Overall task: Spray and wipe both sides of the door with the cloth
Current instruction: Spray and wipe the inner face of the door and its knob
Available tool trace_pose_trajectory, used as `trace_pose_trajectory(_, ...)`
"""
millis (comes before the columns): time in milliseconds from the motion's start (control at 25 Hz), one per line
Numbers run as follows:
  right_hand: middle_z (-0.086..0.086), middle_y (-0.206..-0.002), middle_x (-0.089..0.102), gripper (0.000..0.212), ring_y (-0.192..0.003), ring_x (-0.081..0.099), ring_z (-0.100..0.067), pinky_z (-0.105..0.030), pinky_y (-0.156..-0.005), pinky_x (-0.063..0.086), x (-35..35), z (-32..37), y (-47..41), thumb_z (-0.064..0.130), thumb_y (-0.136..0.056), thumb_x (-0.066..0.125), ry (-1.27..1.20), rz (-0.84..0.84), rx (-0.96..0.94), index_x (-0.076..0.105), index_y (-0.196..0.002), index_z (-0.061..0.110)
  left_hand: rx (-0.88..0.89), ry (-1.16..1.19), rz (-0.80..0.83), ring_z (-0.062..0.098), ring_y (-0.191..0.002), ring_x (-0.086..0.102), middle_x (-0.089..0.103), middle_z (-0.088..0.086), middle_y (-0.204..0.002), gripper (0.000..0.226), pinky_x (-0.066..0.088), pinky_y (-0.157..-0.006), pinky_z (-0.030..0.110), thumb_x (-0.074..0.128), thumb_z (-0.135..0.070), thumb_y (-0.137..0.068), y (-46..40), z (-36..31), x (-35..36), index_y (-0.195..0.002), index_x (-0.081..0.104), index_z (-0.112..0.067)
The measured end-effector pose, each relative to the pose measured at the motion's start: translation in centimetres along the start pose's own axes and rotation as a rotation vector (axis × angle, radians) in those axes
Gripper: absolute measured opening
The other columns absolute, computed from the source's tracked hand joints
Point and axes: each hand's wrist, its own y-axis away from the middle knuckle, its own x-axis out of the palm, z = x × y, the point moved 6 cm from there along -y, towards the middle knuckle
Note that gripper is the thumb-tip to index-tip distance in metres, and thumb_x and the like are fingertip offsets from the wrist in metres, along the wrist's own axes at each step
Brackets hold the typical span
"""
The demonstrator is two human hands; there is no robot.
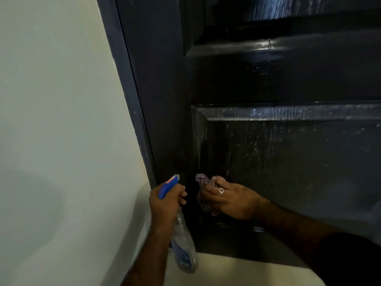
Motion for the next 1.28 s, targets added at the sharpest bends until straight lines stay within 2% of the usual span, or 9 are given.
trace_pose_trajectory(80, -0.013, -0.15, 0.061, 0.042, -0.141, 0.054, -0.035, -0.062, -0.121, 0.034, -4.5, -6.8, -2.2, 0.032, -0.106, 0.044, 0.065, -0.153, 0.137, 0.073, -0.133, 0.019, 0.031, -0.004, -0.006, 0.017, -0.052, 0.059, 0.07, 0.014, -0.066, 0.013, 0.05, -0.049, 0.023, 0.068, -0.002, -0.092, -0.1, -2.9, 0.0, -0.081, 0.075, -0.001)
trace_pose_trajectory(240, -0.017, -0.151, 0.059, 0.039, -0.143, 0.05, -0.04, -0.065, -0.125, 0.023, -10.3, -16.2, -4.7, 0.032, -0.103, 0.059, 0.082, -0.367, 0.626, 0.07, -0.136, 0.013, 0.185, -0.032, 0.02, 0.019, -0.046, 0.051, 0.057, 0.013, -0.054, 0.029, 0.044, -0.047, 0.026, 0.071, -0.027, -0.07, 0.0, -8.8, 1.9, -0.065, 0.07, 0.002)
trace_pose_trajectory(360, -0.015, -0.15, 0.06, 0.043, -0.144, 0.045, -0.038, -0.063, -0.125, 0.022, -7.0, -9.8, -3.9, 0.036, -0.103, 0.059, 0.043, -0.257, 0.495, 0.071, -0.136, 0.012, 0.238, -0.034, 0.02, 0.024, -0.048, 0.05, 0.054, 0.015, -0.053, 0.036, 0.043, -0.049, 0.031, 0.07, -0.032, -0.068, 0.0, -10.8, 2.4, -0.064, 0.068, 0.004)
trace_pose_trajectory(480, -0.012, -0.151, 0.06, 0.045, -0.143, 0.049, -0.035, -0.061, -0.126, 0.02, -5.2, -6.3, -1.7, 0.041, -0.101, 0.059, 0.061, -0.041, 0.135, 0.072, -0.137, 0.018, 0.174, 0.009, 0.043, 0.021, -0.052, 0.056, 0.065, 0.018, -0.064, 0.017, 0.048, -0.052, 0.029, 0.067, -0.006, -0.089, 0.1, -11.2, 1.8, -0.078, 0.073, 0.005)
trace_pose_trajectory(520, -0.014, -0.152, 0.058, 0.047, -0.144, 0.049, -0.037, -0.063, -0.125, 0.022, -6.0, -7.8, -2.1, 0.041, -0.1, 0.057, 0.08, -0.05, 0.131, 0.07, -0.139, 0.017, 0.154, 0.013, 0.04, 0.019, -0.052, 0.057, 0.067, 0.017, -0.066, 0.016, 0.048, -0.051, 0.028, 0.064, -0.003, -0.091, 0.0, -11.3, 1.7, -0.08, 0.074, 0.004)
trace_pose_trajectory(720, -0.022, -0.156, 0.053, 0.054, -0.145, 0.049, -0.042, -0.067, -0.126, 0.023, -10.7, -15.9, -5.5, 0.036, -0.108, 0.041, 0.04, -0.271, 0.694, 0.058, -0.149, 0.007, 0.16, -0.013, -0.009, 0.021, -0.053, 0.056, 0.066, 0.016, -0.063, 0.017, 0.045, -0.05, 0.028, 0.065, -0.006, -0.088, -0.5, -12.8, 2.4, -0.077, 0.074, 0.003)
trace_pose_trajectory(920, -0.021, -0.165, 0.043, 0.06, -0.153, 0.041, -0.042, -0.066, -0.127, 0.021, -8.3, -11.6, -3.3, 0.04, -0.104, 0.051, 0.026, -0.171, 0.551, 0.051, -0.155, 0.009, 0.142, -0.015, -0.028, 0.022, -0.051, 0.05, 0.056, 0.014, -0.058, 0.019, 0.046, -0.056, 0.032, 0.065, -0.006, -0.089, 0.4, -13.6, 1.5, -0.074, 0.072, 0.004)
trace_pose_trajectory(1080, -0.022, -0.15, 0.056, 0.053, -0.133, 0.054, -0.045, -0.06, -0.115, 0.036, -11.2, -15.6, -0.4, 0.033, -0.101, 0.063, -0.01, -0.382, 0.984, 0.061, -0.15, 0.012, 0.201, -0.065, 0.094, 0.02, -0.054, 0.058, 0.065, 0.015, -0.064, 0.017, 0.05, -0.053, 0.028, 0.066, -0.005, -0.092, 1.0, -15.6, 2.5, -0.078, 0.074, -0.001)
trace_pose_trajectory(1280, -0.026, -0.151, 0.049, 0.056, -0.137, 0.044, -0.047, -0.062, -0.119, 0.031, -11.0, -13.6, 0.9, 0.026, -0.094, 0.066, -0.108, -0.406, 1.363, 0.06, -0.147, 0.01, 0.266, -0.051, 0.087, 0.025, -0.055, 0.058, 0.06, 0.012, -0.059, 0.021, 0.052, -0.057, 0.033, 0.066, -0.008, -0.09, 0.6, -18.1, 2.8, -0.071, 0.073, -0.002)
